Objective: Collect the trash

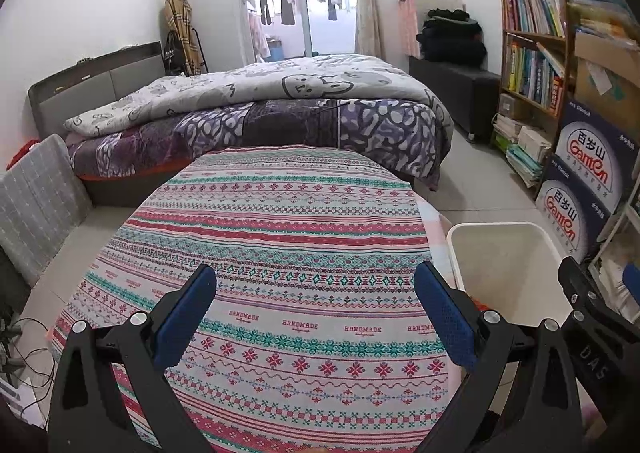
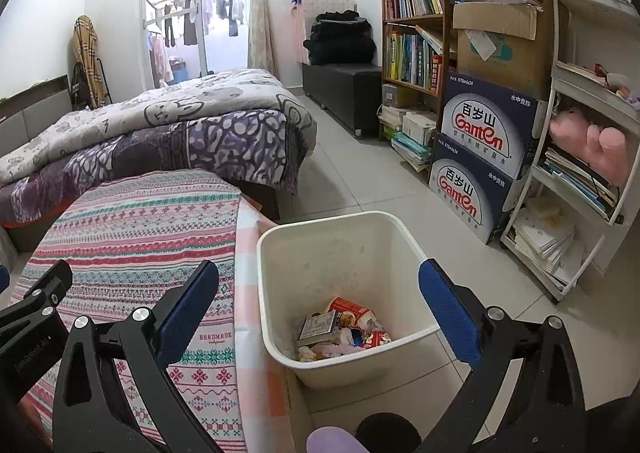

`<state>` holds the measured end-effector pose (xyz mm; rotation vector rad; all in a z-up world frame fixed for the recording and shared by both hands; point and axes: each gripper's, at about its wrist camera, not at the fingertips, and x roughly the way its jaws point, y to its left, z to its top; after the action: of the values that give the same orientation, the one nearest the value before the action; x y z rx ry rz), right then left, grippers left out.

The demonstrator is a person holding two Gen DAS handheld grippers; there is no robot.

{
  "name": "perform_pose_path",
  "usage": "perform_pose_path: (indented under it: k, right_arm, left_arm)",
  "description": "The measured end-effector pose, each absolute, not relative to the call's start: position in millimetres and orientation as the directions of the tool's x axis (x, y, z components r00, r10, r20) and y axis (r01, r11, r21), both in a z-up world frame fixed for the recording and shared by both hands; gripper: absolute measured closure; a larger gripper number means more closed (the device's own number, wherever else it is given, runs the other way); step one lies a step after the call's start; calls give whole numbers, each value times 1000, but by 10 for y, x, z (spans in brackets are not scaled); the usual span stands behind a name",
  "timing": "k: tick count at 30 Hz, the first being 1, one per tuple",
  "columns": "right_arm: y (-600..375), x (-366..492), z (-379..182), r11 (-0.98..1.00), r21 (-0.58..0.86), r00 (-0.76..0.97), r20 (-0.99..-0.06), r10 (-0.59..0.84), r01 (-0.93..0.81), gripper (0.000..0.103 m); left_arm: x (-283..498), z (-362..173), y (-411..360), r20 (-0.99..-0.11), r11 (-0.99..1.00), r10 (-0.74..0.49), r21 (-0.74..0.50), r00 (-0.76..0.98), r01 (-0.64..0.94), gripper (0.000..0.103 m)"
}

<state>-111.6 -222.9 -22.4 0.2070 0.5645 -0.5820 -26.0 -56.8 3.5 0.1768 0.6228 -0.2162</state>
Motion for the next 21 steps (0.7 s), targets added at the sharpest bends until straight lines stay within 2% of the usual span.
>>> perform_pose_path:
  k: [21]
  right_arm:
    - [-2254, -1103, -239, 823, 26, 688, -564, -457, 568, 7]
  left_arm:
    - [-264, 13, -596, -586, 957, -159, 107, 795, 270, 12]
